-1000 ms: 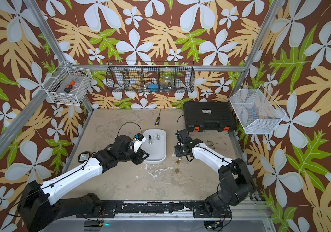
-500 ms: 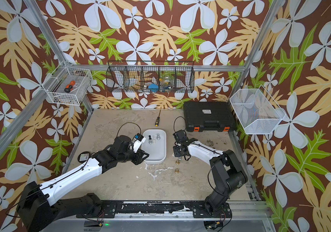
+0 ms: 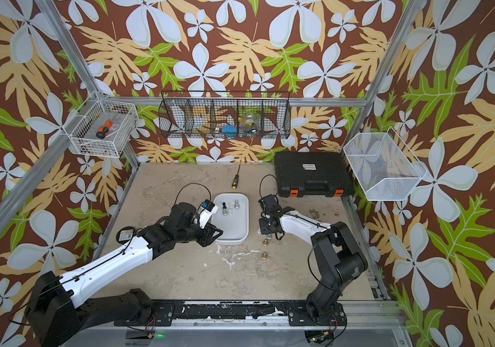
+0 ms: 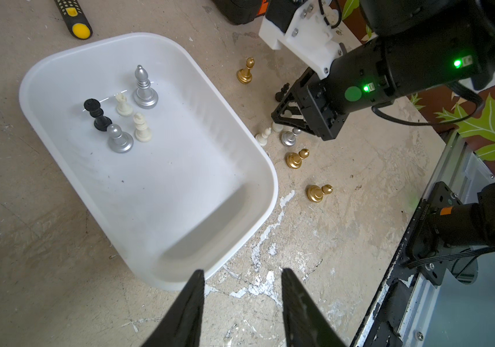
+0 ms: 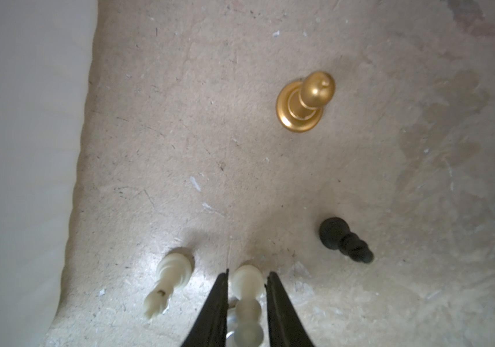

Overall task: Put the chess pieces into the storage box
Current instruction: Pick up the chess piece at the center of the board.

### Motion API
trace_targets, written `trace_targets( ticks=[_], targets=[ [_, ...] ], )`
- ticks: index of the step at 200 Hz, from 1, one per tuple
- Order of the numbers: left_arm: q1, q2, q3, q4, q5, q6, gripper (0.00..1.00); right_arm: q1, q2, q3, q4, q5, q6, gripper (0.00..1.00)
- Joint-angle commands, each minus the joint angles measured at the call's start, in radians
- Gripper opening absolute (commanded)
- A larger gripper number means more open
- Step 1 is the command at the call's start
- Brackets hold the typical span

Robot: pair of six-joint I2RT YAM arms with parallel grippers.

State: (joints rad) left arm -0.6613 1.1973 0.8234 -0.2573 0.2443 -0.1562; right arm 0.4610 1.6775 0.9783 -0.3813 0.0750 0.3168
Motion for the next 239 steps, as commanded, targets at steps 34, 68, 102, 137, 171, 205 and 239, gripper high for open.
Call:
trace_targets(
  ticks=[34, 68, 102, 137, 171, 205, 239],
  targets=[
    [-0.001, -0.002, 0.002, 0.003, -0.003, 0.003, 0.45, 0.001, -0.005, -0.010, 0.015, -0.004, 0.008, 0.20],
    [0.000, -0.004, 0.003, 0.002, -0.009, 0.002, 0.45, 0.001, -0.015, -0.005, 0.014, -0.008, 0.010, 0.15],
    [0.000, -0.008, 0.005, 0.005, -0.005, 0.001, 0.45, 0.001, -0.032, 0.022, -0.005, -0.002, 0.008, 0.12],
    [0.000, -0.027, 0.006, 0.019, -0.003, 0.003, 0.45, 0.001, -0.054, 0.049, -0.027, -0.002, 0.006, 0.10],
    [0.002, -0.068, -0.015, 0.061, -0.023, -0.015, 0.45, 0.011, -0.085, 0.099, -0.065, -0.009, 0.004, 0.09],
    [0.030, -0.068, -0.012, 0.059, -0.068, -0.043, 0.45, 0.071, -0.077, 0.215, -0.123, -0.006, -0.013, 0.10],
    [0.046, -0.077, -0.013, 0.077, -0.046, -0.048, 0.45, 0.138, 0.017, 0.344, -0.132, -0.029, -0.025, 0.09]
  ],
)
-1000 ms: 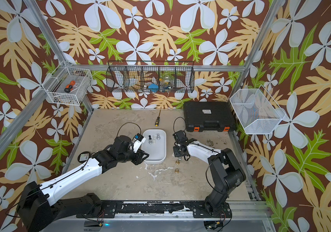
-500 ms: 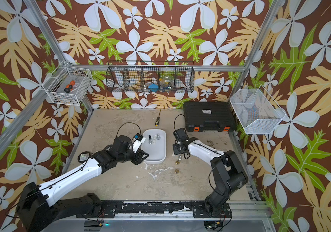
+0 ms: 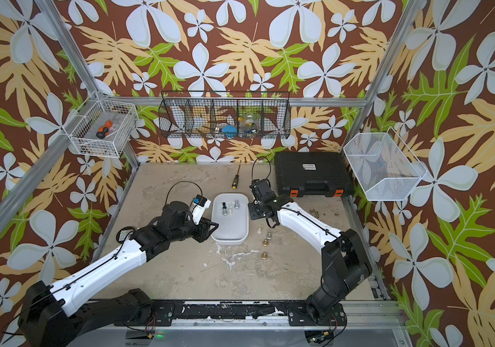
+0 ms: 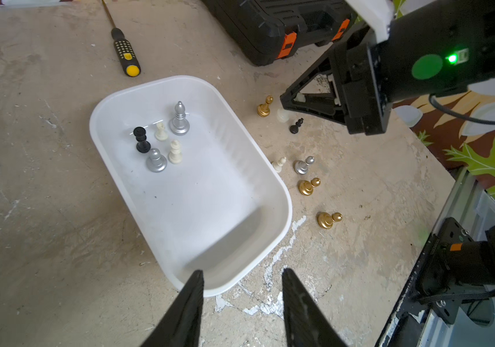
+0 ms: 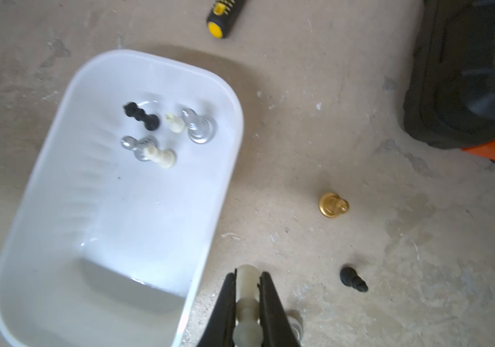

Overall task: Put the chess pieces into the storage box
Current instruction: Pick up the chess piece at the center of the board, then place the chess piece in the storage box.

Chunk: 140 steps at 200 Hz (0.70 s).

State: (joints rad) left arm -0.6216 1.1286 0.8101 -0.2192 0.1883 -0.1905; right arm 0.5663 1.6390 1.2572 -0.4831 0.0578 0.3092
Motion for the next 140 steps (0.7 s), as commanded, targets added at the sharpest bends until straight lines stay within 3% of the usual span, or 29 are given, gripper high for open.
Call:
trace_targets(
  ticks=[1, 58, 140],
  targets=[
    [0.006, -0.009, 0.000, 0.039, 0.010, -0.014, 0.45, 0.035, 0.059, 0.069, -0.031, -0.012, -0.017, 0.09],
    [0.008, -0.021, -0.012, 0.037, -0.006, -0.016, 0.46, 0.089, 0.270, 0.248, -0.035, -0.020, -0.037, 0.09],
    [0.008, -0.006, -0.009, 0.027, 0.003, -0.014, 0.46, 0.093, 0.437, 0.342, -0.031, 0.033, -0.056, 0.09]
  ],
)
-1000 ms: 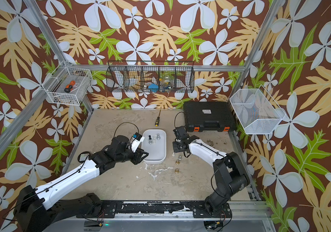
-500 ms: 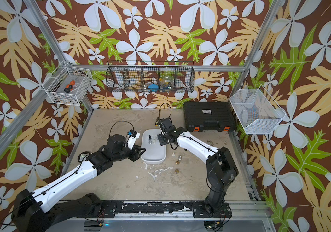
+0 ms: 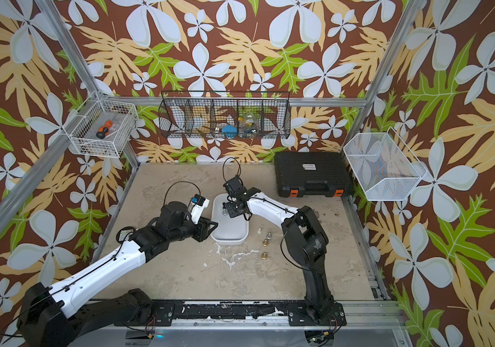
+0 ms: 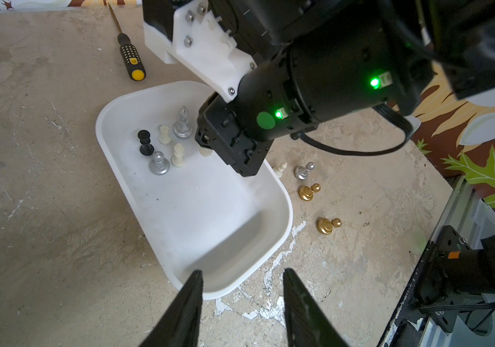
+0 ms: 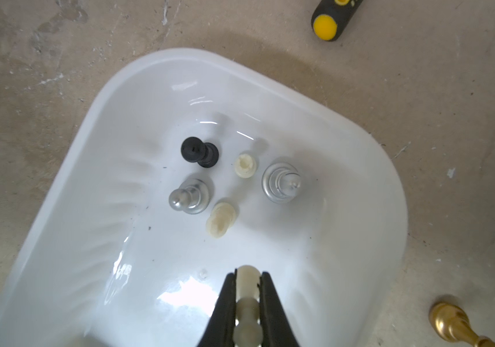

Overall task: Put the chess pieces into the storage box
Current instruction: Place the chess piece in the storage box.

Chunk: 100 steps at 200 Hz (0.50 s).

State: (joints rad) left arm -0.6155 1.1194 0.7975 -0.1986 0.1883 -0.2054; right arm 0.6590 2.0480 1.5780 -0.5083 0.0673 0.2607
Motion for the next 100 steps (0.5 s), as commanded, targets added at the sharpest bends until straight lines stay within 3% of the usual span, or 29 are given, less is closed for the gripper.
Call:
trace_targets(
  ticks=[1, 100],
  targets=[
    [0.002, 0.002, 0.003, 0.007, 0.003, 0.001, 0.46, 0.001, 0.029, 0.022, -0.006, 0.024, -0.007, 0.09],
    [0.002, 0.007, 0.002, 0.004, 0.009, 0.003, 0.46, 0.001, 0.081, 0.040, 0.034, 0.070, -0.005, 0.08]
  ],
)
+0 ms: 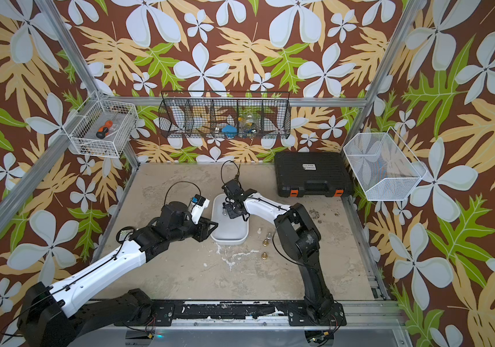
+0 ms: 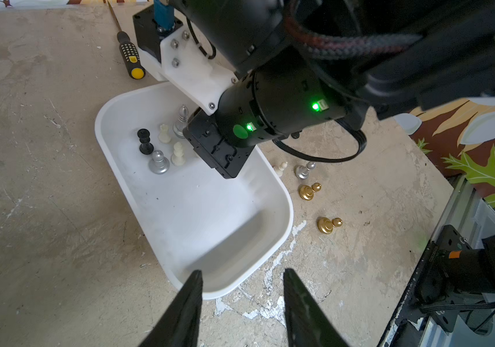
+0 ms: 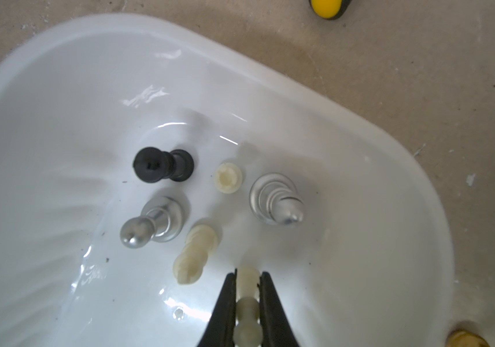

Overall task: Put the chess pieces into the storage box
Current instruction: Place the chess piece in the storage box.

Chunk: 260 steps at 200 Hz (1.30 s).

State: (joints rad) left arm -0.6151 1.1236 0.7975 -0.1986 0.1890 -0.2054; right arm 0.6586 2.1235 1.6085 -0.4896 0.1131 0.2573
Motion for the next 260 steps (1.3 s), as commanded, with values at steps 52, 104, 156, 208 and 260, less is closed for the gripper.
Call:
trace_targets(
  ticks=[52, 104, 156, 208, 260],
  targets=[
    [0.002, -0.002, -0.002, 0.001, 0.008, 0.003, 0.47, 0.001, 0.019, 0.011, 0.011, 0.027, 0.002, 0.09],
    [0.002, -0.004, -0.001, 0.000, 0.008, 0.006, 0.47, 0.001, 0.025, -0.001, 0.016, 0.033, 0.003, 0.10],
    [0.002, -0.003, -0.002, -0.001, 0.008, 0.005, 0.47, 0.000, 0.030, -0.001, 0.022, 0.037, 0.005, 0.13],
    [0.002, -0.005, -0.003, -0.001, 0.009, 0.006, 0.47, 0.000, 0.035, 0.009, 0.032, 0.046, 0.001, 0.13],
    [0.002, -0.006, -0.003, 0.001, 0.010, 0.005, 0.47, 0.001, 0.031, 0.007, 0.039, 0.053, 0.005, 0.13]
  ],
)
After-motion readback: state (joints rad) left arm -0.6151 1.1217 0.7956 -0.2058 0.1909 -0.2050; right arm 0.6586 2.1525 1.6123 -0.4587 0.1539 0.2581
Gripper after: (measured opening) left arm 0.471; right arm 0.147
